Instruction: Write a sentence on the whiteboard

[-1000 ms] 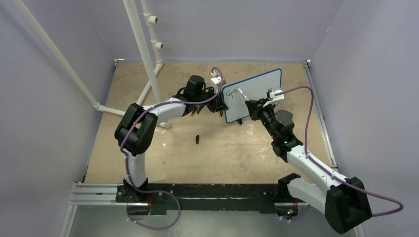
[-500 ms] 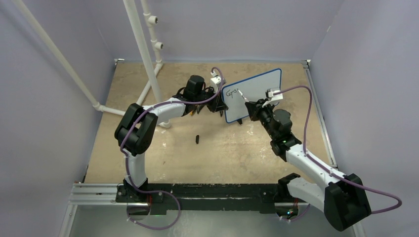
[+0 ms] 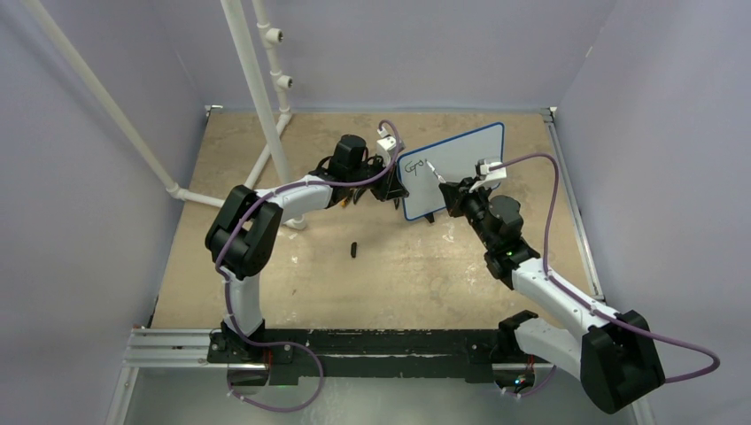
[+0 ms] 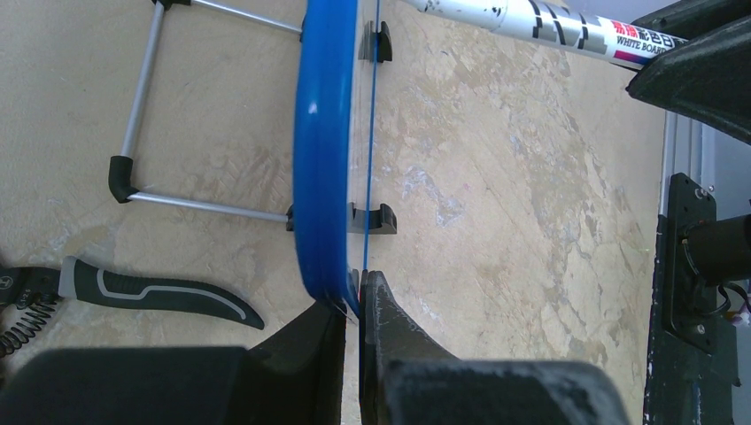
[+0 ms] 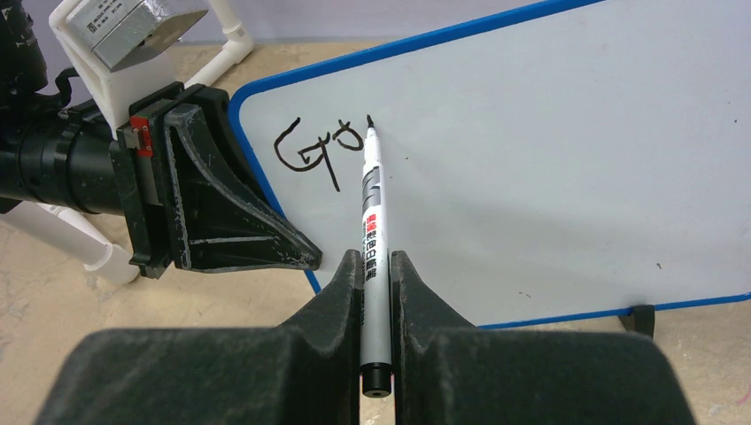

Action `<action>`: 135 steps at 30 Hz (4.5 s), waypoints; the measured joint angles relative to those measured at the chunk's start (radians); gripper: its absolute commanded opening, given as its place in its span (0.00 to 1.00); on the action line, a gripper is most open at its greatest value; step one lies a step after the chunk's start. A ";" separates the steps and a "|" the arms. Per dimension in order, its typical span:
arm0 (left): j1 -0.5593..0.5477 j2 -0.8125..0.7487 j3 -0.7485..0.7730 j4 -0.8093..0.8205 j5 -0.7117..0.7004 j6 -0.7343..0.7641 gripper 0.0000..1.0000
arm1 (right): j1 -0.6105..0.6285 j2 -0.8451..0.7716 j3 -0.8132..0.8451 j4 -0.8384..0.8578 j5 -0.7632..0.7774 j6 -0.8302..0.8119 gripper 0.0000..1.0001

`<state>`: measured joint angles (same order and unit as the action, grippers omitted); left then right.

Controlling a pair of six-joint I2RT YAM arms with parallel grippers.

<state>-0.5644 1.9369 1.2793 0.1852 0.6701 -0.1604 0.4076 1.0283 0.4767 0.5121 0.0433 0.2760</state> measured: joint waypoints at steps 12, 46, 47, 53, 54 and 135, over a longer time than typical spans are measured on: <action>0.000 0.000 0.000 0.000 -0.001 0.000 0.00 | 0.000 -0.001 -0.003 -0.006 0.007 0.008 0.00; 0.000 0.000 0.000 -0.001 -0.001 -0.001 0.00 | 0.000 -0.005 -0.005 -0.018 0.044 0.014 0.00; 0.000 0.000 0.000 -0.001 -0.001 0.000 0.00 | 0.000 -0.006 -0.005 -0.018 0.045 0.011 0.00; -0.002 0.000 0.003 -0.005 0.000 0.000 0.00 | 0.000 -0.008 -0.005 -0.005 0.043 0.005 0.00; -0.002 0.000 0.003 -0.006 0.000 0.000 0.00 | 0.000 -0.008 -0.005 -0.003 0.043 0.003 0.00; -0.006 0.000 0.009 -0.018 -0.003 0.000 0.00 | -0.001 -0.027 -0.029 -0.045 0.126 0.034 0.00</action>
<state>-0.5701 1.9369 1.2884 0.1673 0.6670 -0.1600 0.4065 1.0012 0.4480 0.4667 0.1696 0.3099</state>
